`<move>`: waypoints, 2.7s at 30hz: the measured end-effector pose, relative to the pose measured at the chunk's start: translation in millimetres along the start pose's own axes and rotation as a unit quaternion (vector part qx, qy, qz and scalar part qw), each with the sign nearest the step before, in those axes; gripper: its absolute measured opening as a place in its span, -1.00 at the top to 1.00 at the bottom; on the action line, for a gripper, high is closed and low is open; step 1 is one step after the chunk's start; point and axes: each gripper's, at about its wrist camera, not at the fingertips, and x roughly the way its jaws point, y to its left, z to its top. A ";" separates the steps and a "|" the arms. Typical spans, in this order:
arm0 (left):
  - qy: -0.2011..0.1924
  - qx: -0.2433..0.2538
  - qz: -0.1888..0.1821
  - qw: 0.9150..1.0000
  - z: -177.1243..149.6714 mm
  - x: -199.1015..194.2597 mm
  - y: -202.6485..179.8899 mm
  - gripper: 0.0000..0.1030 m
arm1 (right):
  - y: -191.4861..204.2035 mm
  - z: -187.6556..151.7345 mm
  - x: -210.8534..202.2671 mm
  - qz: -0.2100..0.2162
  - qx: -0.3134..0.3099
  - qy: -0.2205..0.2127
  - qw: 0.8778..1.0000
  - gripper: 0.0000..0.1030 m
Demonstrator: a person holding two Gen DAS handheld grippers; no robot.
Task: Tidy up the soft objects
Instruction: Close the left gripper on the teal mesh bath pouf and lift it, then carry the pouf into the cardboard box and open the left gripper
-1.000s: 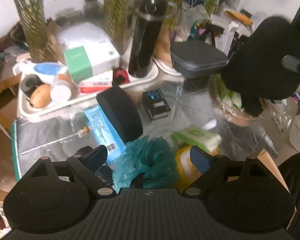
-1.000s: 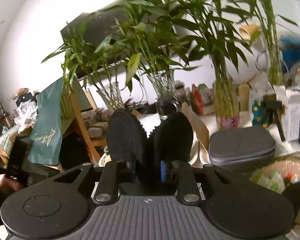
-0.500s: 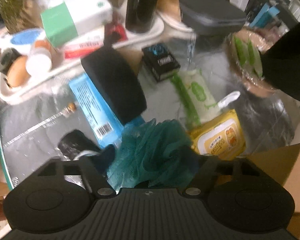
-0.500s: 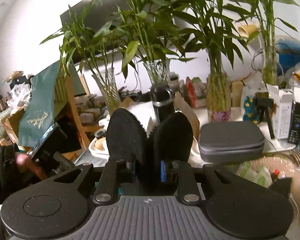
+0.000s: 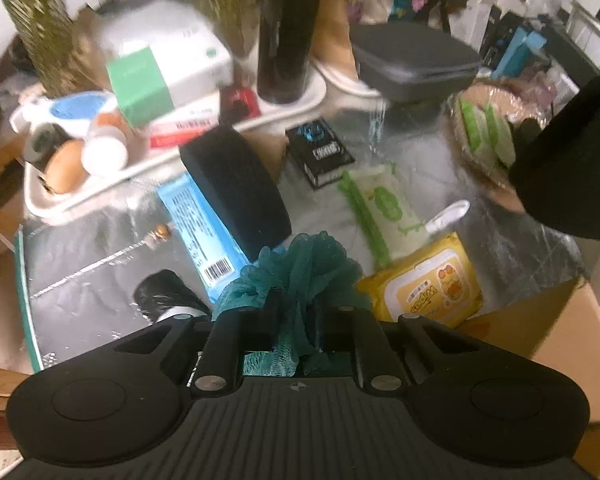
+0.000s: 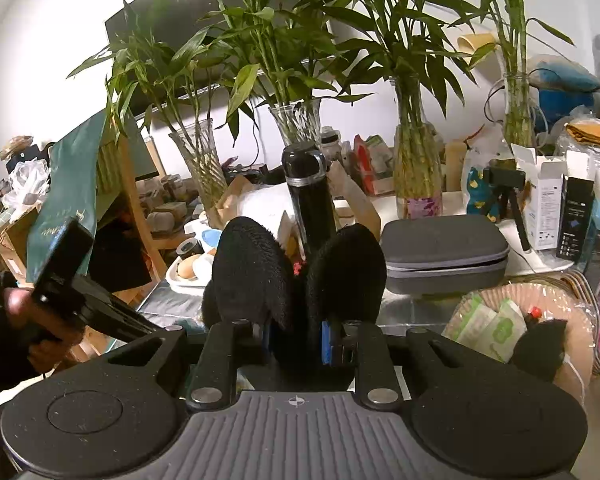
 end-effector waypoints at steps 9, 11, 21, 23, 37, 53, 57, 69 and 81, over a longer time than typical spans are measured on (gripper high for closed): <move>-0.114 -0.029 0.017 0.993 -9.7 -62.4 2.6 0.71 | 13.1 6.1 -23.3 -0.001 -0.010 -0.010 1.000 0.52; -0.135 -0.037 0.014 0.990 -11.9 -75.9 4.3 0.71 | 17.4 7.1 -29.5 0.003 -0.014 -0.013 1.000 0.52; -0.207 -0.034 0.012 0.978 -30.3 -139.0 -11.8 0.71 | 45.5 7.0 -54.6 0.034 -0.035 -0.013 0.999 0.52; -0.215 -0.029 0.010 0.976 -36.0 -148.5 -17.4 0.71 | 53.5 4.9 -58.8 0.039 -0.047 -0.007 0.998 0.52; -0.216 -0.003 -0.022 0.976 -95.9 -179.9 -37.9 0.71 | 101.1 -28.1 -84.7 0.093 -0.142 0.041 0.985 0.52; -0.181 -0.016 -0.025 0.983 -139.7 -156.6 -35.0 0.03 | 124.7 -44.1 -87.1 0.118 -0.199 0.099 0.968 0.50; -0.196 -0.029 -0.013 0.980 -146.4 -165.1 -34.2 -0.19 | 124.9 -46.6 -83.3 0.119 -0.195 0.106 0.968 0.50; -0.199 -0.064 -0.009 0.978 -151.6 -171.0 -26.3 -0.20 | 117.7 -50.2 -76.2 0.124 -0.172 0.112 0.971 0.48; -0.188 -0.069 0.009 0.980 -149.1 -169.6 -25.9 -0.21 | 117.4 -50.7 -64.1 0.121 -0.182 0.094 0.971 -0.78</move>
